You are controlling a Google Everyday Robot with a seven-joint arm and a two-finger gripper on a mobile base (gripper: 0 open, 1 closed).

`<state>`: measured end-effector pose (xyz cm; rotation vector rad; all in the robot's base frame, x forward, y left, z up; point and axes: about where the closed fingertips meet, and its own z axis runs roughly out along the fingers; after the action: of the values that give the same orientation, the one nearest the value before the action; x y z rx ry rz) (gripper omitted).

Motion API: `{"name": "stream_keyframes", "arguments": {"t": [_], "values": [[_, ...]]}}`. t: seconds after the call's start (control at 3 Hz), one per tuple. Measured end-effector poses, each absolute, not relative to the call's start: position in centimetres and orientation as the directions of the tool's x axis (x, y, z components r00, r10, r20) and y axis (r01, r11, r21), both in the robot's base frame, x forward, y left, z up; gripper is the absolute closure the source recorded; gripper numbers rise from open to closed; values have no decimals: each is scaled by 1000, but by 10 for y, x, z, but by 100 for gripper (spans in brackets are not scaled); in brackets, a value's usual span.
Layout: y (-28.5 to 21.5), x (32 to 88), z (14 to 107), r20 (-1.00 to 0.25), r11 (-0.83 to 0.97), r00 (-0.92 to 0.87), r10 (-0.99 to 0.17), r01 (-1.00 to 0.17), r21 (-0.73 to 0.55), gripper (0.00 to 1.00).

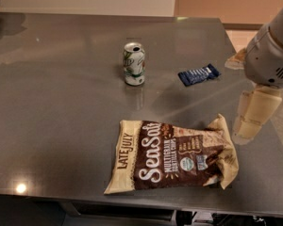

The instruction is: Move brown chip bag near rxbar blueberry

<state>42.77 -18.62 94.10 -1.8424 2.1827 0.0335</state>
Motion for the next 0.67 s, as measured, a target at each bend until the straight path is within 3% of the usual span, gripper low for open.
{"name": "stream_keyframes", "arguments": {"t": [0.67], "values": [[-155, 405, 908, -242, 111, -92, -966, -992, -64, 0]]}}
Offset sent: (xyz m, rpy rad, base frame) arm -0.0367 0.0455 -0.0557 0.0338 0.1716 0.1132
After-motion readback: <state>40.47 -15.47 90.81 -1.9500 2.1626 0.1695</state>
